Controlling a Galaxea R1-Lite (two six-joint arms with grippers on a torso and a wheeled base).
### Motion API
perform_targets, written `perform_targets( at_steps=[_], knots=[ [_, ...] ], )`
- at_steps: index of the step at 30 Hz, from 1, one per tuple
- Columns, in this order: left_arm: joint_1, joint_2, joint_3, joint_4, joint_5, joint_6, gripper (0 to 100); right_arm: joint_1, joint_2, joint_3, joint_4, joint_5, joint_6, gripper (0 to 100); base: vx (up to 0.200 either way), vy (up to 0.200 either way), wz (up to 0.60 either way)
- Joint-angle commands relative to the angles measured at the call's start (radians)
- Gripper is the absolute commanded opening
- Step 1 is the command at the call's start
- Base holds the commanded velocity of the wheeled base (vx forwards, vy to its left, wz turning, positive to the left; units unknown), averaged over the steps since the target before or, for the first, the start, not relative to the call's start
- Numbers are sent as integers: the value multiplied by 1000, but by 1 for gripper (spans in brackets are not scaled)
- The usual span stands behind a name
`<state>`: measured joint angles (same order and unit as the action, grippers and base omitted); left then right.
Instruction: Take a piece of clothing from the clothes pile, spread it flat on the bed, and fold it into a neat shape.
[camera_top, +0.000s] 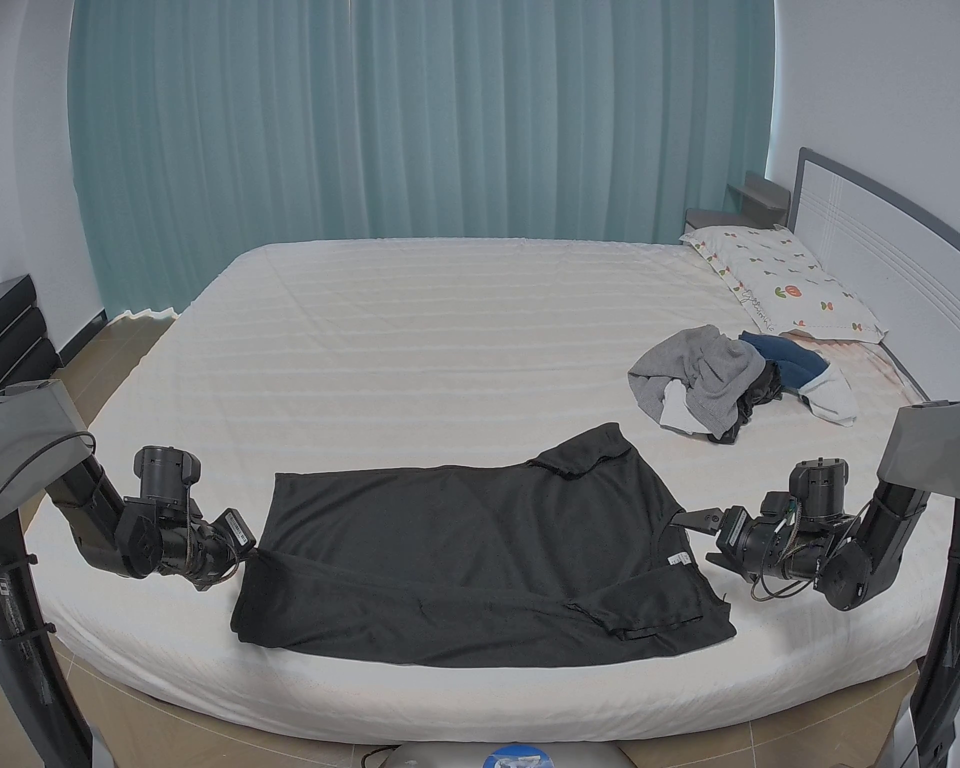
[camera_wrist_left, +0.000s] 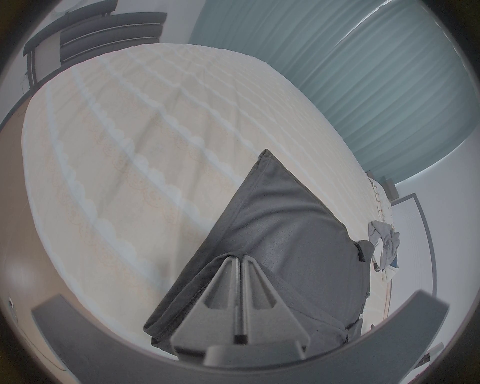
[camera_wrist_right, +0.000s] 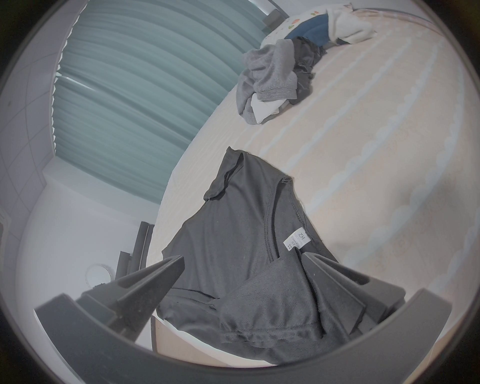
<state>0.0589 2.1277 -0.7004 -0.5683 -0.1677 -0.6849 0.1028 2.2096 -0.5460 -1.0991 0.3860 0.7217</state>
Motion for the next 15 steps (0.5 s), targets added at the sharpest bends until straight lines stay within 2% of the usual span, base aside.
perform_targets(
  at_steps=[1,5,7,8,15],
  knots=[
    [5,-25,39,-7,-10,-4,0,-2,35,-34,4,2,-62,100,0,0,0],
    [5,-23,45,-7,-16,-4,0,17,87,-46,5,1,-150,100,0,0,0],
    [5,-23,45,-7,-16,-4,0,17,87,-46,5,1,-150,100,0,0,0],
    [5,-23,44,-8,-16,-8,0,17,124,-65,5,2,-194,100,0,0,0],
    [5,-20,45,-27,-18,-27,0,35,170,-101,5,4,-240,100,0,0,0]
  ],
)
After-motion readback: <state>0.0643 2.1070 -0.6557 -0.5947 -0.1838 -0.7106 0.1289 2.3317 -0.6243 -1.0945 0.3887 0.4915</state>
